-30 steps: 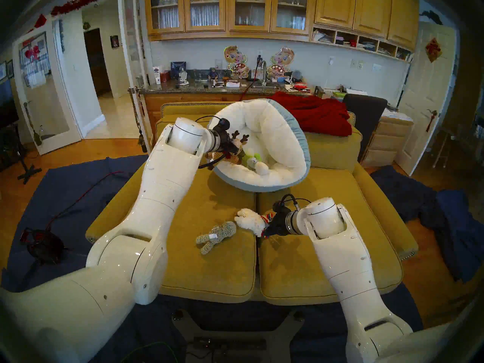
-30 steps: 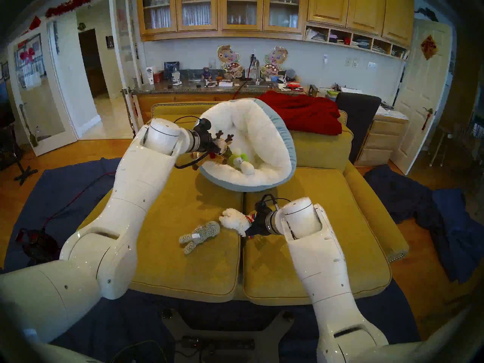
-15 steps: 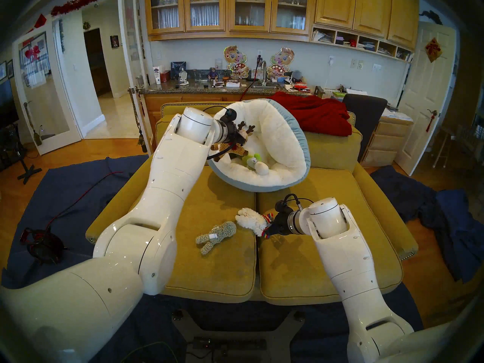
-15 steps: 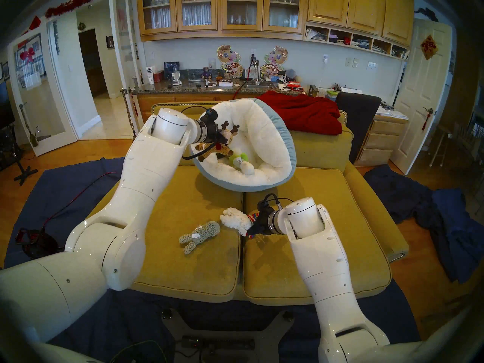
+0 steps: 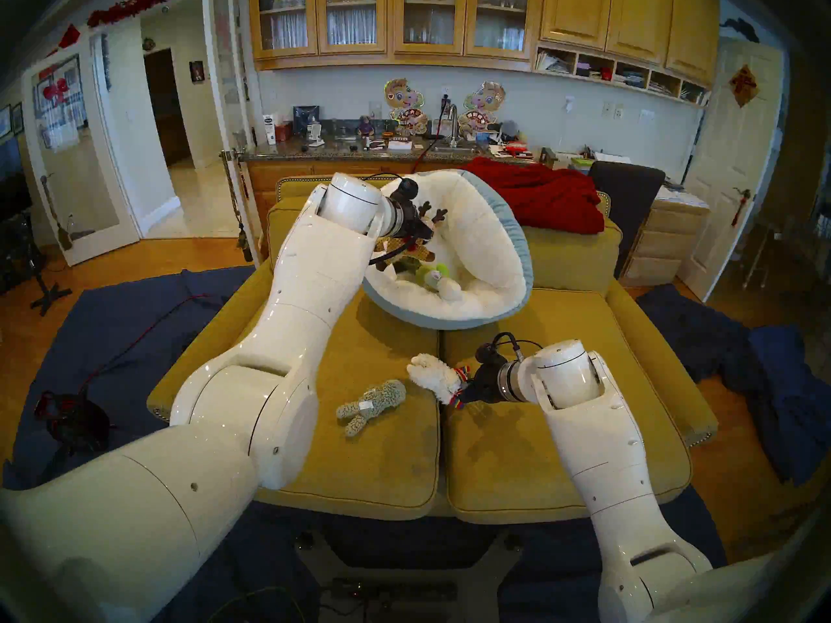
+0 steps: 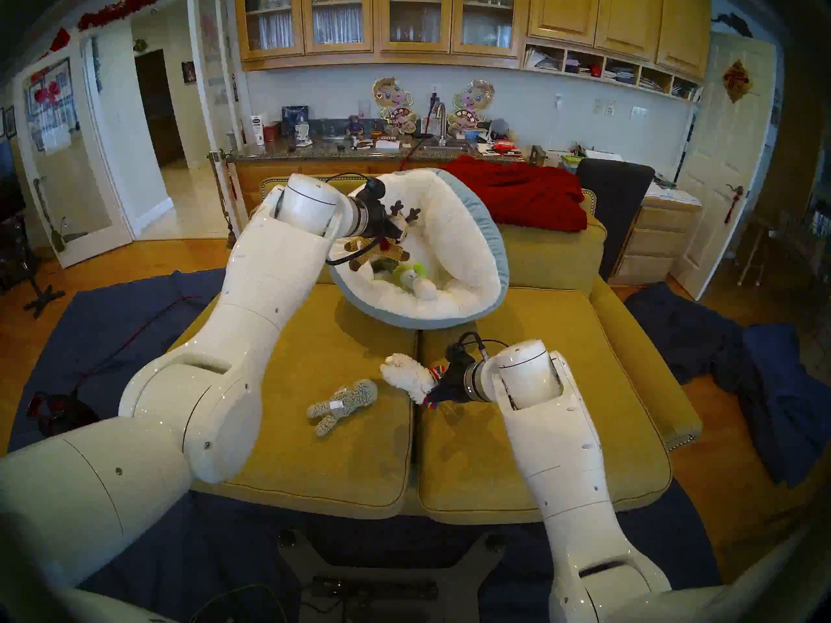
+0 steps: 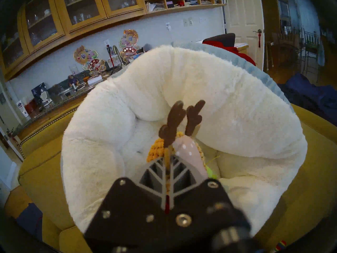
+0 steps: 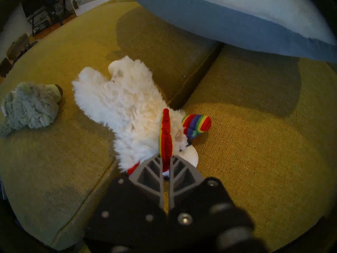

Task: Put toys into dog bed

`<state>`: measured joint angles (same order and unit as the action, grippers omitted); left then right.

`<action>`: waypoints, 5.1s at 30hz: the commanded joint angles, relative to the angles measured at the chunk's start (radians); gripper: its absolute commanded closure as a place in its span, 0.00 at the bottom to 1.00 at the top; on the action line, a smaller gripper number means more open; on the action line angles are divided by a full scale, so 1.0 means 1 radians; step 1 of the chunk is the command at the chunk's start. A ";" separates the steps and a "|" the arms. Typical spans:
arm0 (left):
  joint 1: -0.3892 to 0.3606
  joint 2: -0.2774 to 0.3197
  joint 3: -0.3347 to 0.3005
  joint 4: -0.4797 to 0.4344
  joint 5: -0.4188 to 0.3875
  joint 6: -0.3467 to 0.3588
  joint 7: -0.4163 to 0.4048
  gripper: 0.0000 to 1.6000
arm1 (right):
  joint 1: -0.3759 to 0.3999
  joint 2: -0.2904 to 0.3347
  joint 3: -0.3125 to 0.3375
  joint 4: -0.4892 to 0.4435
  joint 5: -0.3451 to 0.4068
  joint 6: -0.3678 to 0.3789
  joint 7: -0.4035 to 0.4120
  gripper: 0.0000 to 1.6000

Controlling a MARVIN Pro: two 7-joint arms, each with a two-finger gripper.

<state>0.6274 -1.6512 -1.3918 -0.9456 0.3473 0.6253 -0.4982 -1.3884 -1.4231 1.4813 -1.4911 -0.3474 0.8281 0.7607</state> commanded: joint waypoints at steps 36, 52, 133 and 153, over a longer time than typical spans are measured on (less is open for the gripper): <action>-0.266 -0.098 -0.073 0.241 -0.046 -0.101 0.069 0.00 | -0.010 0.025 0.033 -0.079 0.038 -0.019 0.004 1.00; -0.207 -0.038 -0.084 0.159 -0.087 -0.127 -0.096 0.00 | -0.064 0.036 0.036 -0.201 0.037 -0.005 0.005 1.00; 0.493 0.225 -0.118 -0.604 -0.085 0.051 -0.322 0.00 | 0.419 -0.185 -0.080 0.070 -0.187 -0.117 -0.334 1.00; 0.521 0.212 -0.125 -0.639 -0.087 0.051 -0.282 0.00 | 0.544 -0.298 -0.049 0.179 -0.206 -0.179 -0.447 1.00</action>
<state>1.1707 -1.4317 -1.5077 -1.5415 0.2666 0.6847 -0.7854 -0.9546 -1.6600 1.4267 -1.3196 -0.5493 0.6826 0.3596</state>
